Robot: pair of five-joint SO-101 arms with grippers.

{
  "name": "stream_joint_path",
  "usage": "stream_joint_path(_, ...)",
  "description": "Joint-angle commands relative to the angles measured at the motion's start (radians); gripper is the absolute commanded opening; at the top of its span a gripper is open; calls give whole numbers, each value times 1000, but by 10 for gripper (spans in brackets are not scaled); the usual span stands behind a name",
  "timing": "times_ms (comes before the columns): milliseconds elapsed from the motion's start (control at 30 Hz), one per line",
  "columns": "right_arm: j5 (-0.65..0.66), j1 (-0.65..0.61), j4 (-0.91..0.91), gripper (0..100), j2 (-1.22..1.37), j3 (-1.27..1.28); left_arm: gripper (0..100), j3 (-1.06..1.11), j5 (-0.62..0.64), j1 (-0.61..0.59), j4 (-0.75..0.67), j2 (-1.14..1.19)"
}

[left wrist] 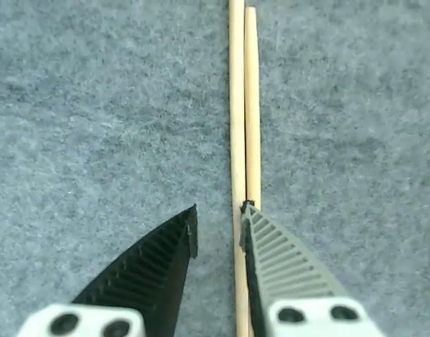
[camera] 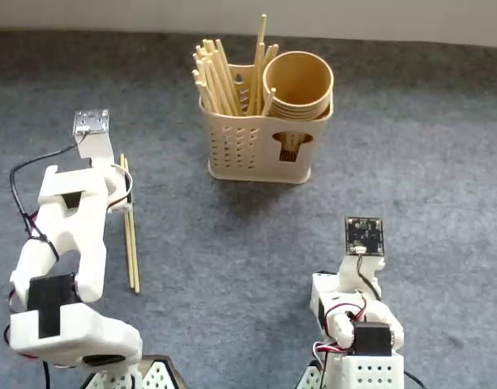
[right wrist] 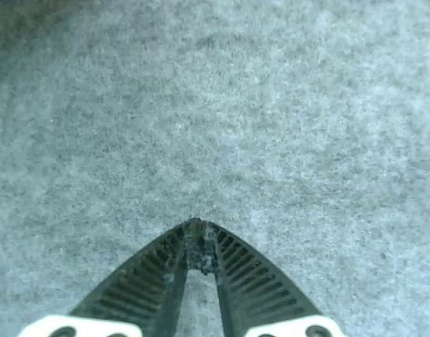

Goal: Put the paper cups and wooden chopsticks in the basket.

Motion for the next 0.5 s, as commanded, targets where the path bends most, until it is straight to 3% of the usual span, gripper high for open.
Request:
stream_joint_path(0,-6,12,7,5,-15,153,119,-50,-9,-8,-17,8)
stream_joint_path(267,-6,12,7,5,-15,153,115,-136,-9,-2,-9,134)
stream_joint_path(467,-6,12,7,5,-15,153,70,-286,-9,21,118,260)
